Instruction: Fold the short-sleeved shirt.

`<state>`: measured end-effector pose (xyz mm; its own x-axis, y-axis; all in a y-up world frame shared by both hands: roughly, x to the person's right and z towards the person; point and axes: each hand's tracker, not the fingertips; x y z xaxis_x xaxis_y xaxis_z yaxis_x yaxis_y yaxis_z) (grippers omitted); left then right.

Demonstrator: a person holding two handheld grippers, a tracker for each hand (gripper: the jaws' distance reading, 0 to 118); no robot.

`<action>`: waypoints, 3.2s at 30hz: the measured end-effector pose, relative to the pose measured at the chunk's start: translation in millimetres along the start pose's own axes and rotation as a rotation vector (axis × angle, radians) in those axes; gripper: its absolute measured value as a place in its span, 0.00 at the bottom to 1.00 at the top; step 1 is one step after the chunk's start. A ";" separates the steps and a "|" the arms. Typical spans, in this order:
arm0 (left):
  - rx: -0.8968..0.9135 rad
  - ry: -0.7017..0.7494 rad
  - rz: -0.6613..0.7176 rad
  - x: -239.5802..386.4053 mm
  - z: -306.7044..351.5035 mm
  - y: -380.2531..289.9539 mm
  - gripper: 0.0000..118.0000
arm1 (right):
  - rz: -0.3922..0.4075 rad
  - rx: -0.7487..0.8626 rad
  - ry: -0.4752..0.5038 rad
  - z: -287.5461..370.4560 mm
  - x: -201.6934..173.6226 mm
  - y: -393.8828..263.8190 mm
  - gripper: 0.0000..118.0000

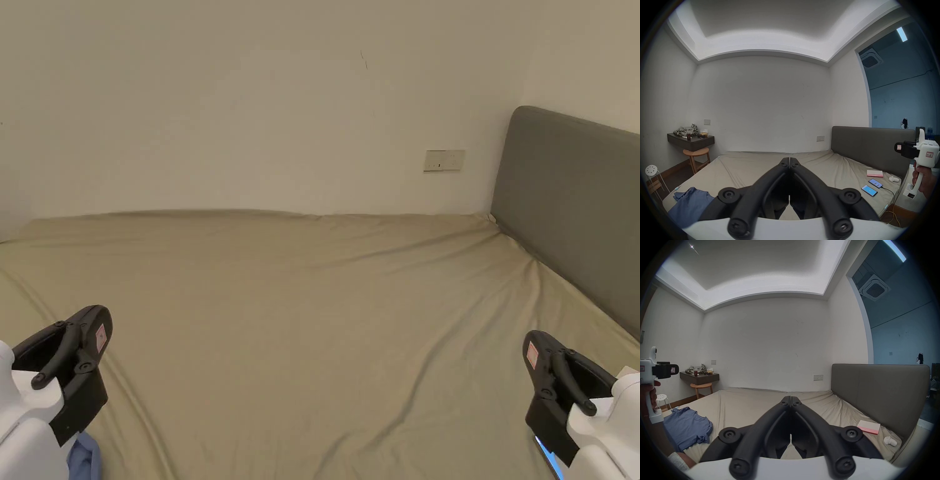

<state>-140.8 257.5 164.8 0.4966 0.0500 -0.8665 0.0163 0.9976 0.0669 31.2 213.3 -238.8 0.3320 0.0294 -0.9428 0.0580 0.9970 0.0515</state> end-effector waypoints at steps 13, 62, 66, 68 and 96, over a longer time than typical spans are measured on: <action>-0.160 0.021 0.053 -13.8 9.5 -46.3 0.00 | 0.003 -0.130 0.029 6.0 -5.6 -38.1 0.00; -0.861 0.429 0.083 -372.4 -0.1 -254.1 0.00 | 0.133 -0.297 0.484 -65.7 -182.1 -81.2 0.00; -0.917 0.420 0.103 -388.5 -22.1 -270.5 0.00 | 0.148 -0.309 0.472 -70.3 -180.3 -84.0 0.00; -0.928 0.418 0.113 -395.9 -30.1 -275.7 0.00 | 0.152 -0.324 0.462 -73.5 -178.7 -86.5 0.00; -1.209 0.311 0.161 -453.3 -101.9 -315.0 0.79 | 0.174 -0.394 0.397 -93.8 -170.2 -109.2 0.00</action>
<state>-459.4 -74.6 486.1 0.1909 0.0201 -0.9814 -0.9109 0.3763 -0.1694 -120.0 106.2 -114.8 -0.0776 0.1436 -0.9866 -0.3454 0.9244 0.1617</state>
